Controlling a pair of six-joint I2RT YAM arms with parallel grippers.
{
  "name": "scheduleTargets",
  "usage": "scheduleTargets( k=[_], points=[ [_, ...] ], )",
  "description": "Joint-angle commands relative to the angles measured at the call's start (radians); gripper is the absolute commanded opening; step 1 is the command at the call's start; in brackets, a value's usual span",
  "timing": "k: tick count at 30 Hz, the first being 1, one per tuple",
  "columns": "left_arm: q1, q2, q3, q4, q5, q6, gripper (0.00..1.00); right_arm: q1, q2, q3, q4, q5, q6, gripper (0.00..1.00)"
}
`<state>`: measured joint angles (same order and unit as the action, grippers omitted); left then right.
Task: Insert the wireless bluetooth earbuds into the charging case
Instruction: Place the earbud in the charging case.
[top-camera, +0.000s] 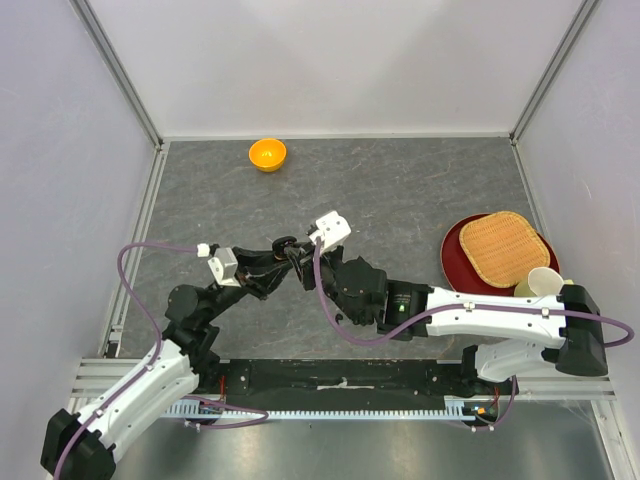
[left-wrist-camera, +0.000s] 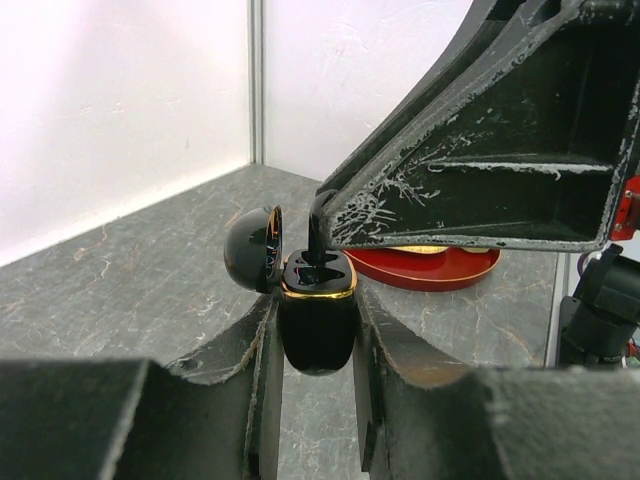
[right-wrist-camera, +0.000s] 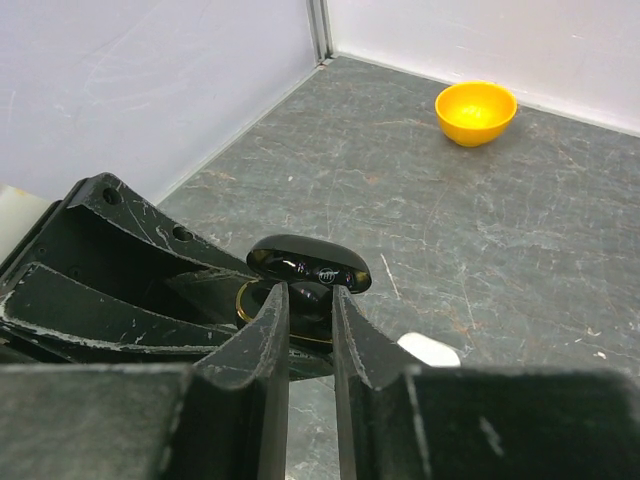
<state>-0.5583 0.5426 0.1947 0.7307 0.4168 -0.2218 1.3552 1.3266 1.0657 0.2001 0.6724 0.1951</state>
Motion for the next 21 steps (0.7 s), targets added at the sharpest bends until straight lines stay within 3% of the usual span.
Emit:
scheduleTargets(
  k=[1,21],
  points=[
    [0.003,-0.038,-0.001,0.039,0.019,0.065,0.02,0.009,-0.036,0.025,-0.041,0.007,0.030,0.00],
    [0.005,-0.063,0.012,-0.010,0.088,0.093,0.02,-0.010,-0.067,0.054,-0.082,-0.091,0.004,0.00]
  ],
)
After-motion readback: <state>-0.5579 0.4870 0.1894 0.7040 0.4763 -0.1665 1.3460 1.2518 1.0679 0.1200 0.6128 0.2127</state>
